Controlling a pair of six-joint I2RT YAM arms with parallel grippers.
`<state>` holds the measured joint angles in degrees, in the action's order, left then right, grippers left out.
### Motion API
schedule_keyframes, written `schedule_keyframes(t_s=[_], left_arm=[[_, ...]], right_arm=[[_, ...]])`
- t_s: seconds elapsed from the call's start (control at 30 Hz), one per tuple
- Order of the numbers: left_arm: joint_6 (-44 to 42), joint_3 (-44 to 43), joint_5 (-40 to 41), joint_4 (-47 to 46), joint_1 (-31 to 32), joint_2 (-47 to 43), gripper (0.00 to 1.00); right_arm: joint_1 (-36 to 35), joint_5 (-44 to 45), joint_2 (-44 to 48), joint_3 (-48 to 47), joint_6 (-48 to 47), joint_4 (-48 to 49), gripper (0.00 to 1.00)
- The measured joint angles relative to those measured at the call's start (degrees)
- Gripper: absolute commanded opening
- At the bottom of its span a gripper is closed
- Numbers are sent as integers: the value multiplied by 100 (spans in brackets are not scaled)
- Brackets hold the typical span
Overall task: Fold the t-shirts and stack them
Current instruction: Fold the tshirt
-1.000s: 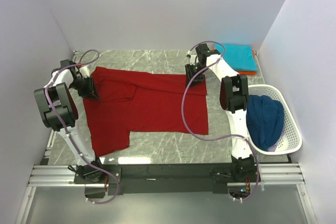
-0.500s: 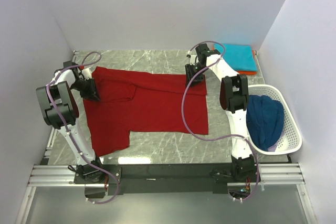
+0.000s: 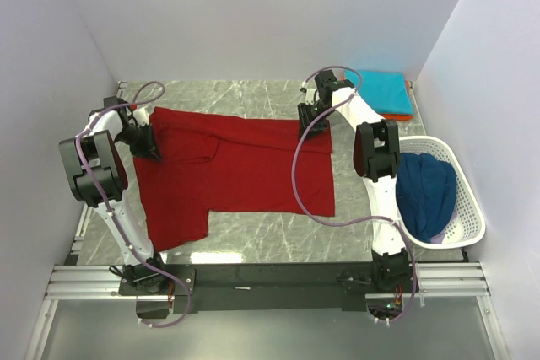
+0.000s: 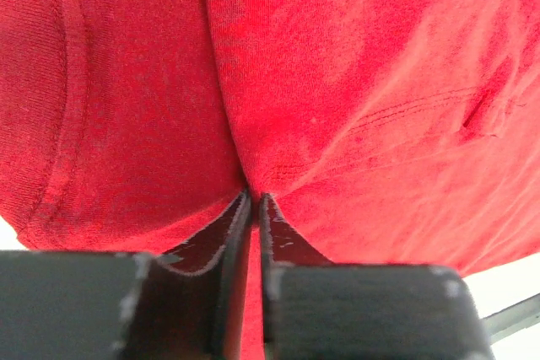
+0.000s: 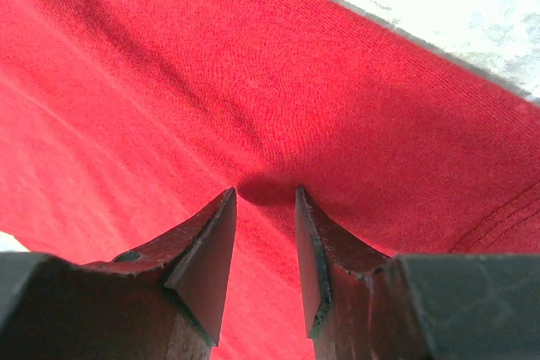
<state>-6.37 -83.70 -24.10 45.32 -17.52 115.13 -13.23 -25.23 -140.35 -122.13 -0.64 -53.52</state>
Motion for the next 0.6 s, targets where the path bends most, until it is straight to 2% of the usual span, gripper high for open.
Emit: schedule_keyframes(t_s=[0.1, 0.2, 0.3, 0.6], left_arm=[[0, -2, 0, 0, 0, 0, 18], [4, -2, 2, 2, 0, 0, 7], [9, -22, 0, 15, 0, 0, 1], [-2, -55, 24, 103, -2, -57, 0]], right_arm=[[0, -11, 0, 11, 0, 11, 42], [9, -31, 0, 20, 0, 22, 42], [15, -52, 0, 22, 2, 24, 42], [15, -48, 0, 26, 2, 31, 42]])
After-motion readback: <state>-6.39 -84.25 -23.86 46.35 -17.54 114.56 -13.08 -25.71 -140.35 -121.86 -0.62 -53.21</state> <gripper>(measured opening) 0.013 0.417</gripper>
